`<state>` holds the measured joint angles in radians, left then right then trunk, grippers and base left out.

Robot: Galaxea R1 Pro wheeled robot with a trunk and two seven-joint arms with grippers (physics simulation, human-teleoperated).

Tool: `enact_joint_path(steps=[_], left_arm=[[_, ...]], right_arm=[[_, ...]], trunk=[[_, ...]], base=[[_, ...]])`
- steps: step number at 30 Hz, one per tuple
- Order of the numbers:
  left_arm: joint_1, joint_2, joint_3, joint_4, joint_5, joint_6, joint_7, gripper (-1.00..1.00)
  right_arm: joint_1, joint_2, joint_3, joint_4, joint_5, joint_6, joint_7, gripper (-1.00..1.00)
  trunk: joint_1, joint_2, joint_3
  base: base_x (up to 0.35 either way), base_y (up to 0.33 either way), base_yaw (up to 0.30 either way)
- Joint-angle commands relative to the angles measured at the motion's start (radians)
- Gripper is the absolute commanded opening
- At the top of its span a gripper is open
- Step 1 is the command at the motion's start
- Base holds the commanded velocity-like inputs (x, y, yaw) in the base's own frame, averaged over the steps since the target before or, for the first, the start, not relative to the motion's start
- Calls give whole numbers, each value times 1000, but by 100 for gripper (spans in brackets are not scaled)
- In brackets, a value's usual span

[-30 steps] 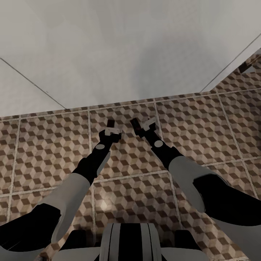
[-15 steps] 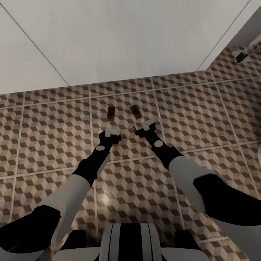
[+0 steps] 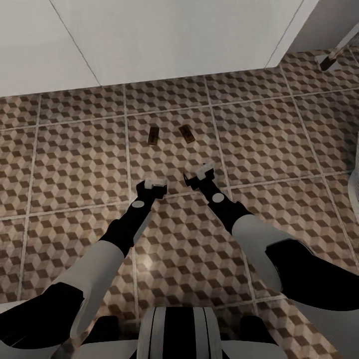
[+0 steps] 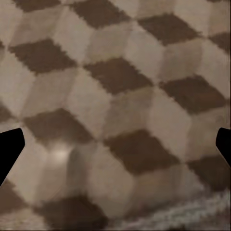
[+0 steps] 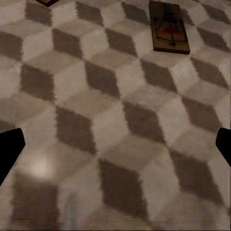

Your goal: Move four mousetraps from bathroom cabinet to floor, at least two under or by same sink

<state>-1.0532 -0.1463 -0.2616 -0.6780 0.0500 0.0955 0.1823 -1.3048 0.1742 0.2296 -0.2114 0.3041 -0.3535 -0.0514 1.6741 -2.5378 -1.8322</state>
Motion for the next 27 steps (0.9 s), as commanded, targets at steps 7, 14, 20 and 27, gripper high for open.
enact_joint_path(steps=[7,14,20,27], left_arm=[[1,1,-5,-2,5,5,8,100],[1,2,-5,-2,5,5,8,100],[1,1,-5,-2,5,5,8,100],[1,2,-5,-2,5,4,8,100]], right_arm=[[-1,0,-1,1,10,-2,-5,100],[-1,0,-1,1,10,-2,-5,100],[-1,0,0,1,10,-2,-5,100],[-1,0,-1,1,10,-1,-5,100]], trunk=[[-1,0,0],[-1,0,0],[-1,0,0],[-1,0,0]], base=[[-335,0,0],[-335,0,0],[-335,0,0],[-307,0,0]])
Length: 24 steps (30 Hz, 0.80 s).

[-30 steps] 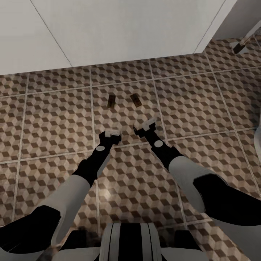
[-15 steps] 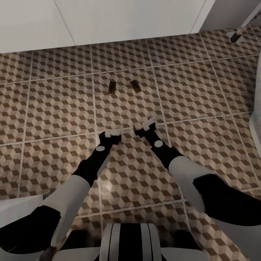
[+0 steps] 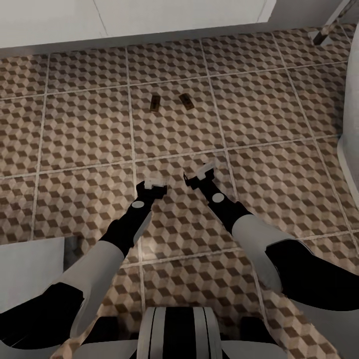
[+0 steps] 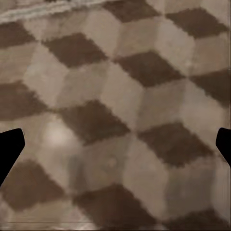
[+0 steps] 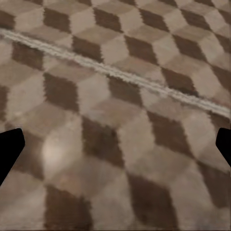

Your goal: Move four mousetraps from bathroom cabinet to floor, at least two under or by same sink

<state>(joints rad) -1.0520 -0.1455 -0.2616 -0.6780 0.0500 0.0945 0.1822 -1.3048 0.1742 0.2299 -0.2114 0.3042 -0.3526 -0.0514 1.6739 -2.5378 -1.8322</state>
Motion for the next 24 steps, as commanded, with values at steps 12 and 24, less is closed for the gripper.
enact_joint_path(steps=[12,24], left_arm=[[0,1,-5,-9,5,5,8,100],[0,0,-5,-15,6,6,8,100]], right_arm=[[-1,0,0,1,10,-3,-4,100],[-1,0,-1,0,10,-3,-4,100]], trunk=[[-1,0,0],[-1,0,0]], base=[[-67,0,0],[-4,0,0]])
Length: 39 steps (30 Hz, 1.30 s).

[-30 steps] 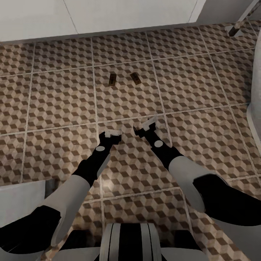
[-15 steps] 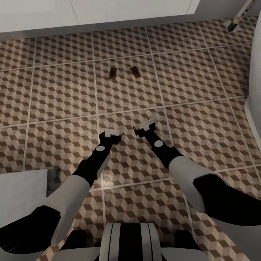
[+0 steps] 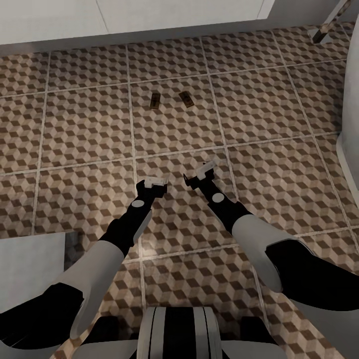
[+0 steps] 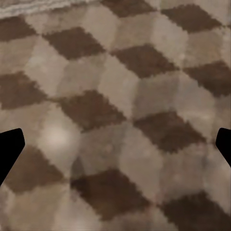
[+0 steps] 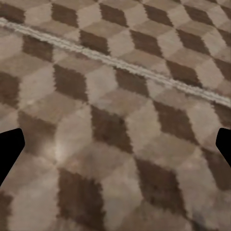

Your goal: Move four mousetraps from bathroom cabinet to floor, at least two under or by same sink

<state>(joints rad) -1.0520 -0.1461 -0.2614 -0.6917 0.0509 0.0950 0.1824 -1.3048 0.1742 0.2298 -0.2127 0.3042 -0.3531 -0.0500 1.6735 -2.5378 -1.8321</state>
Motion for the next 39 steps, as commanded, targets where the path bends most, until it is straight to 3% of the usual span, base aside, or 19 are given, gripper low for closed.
enact_joint_path(steps=[1,39], left_arm=[[0,1,-5,-1,5,5,8,100],[5,2,-5,0,6,5,8,100]], right_arm=[[-1,0,-1,1,10,-2,-5,100],[-1,0,-1,-4,10,-3,-3,100]], trunk=[[0,0,0],[0,0,0]], base=[[0,0,0],[0,0,0]])
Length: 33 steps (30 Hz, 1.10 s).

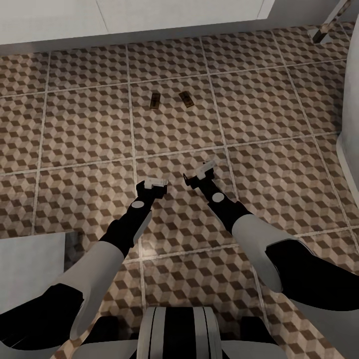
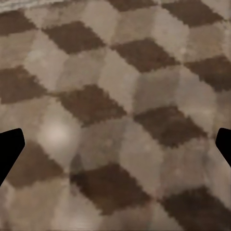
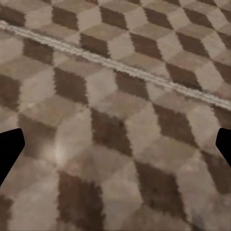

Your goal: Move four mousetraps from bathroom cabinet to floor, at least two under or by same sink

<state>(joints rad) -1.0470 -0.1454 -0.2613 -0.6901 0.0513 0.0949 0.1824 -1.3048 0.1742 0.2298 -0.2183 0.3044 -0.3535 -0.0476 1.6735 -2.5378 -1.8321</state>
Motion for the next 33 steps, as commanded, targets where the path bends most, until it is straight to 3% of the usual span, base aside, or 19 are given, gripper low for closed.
enact_joint_path(steps=[1,23,33], left_arm=[[0,1,-5,-1,5,5,8,100],[1,0,-6,-2,5,6,8,100],[1,1,-6,-1,5,6,8,100]], right_arm=[[-1,0,-1,1,10,-2,-5,100],[-1,0,0,0,9,-2,-5,100],[-1,0,0,-1,9,-2,-5,100]], trunk=[[0,0,0],[0,0,0],[-5,2,38]], base=[[0,0,0],[0,0,0],[0,0,0]])
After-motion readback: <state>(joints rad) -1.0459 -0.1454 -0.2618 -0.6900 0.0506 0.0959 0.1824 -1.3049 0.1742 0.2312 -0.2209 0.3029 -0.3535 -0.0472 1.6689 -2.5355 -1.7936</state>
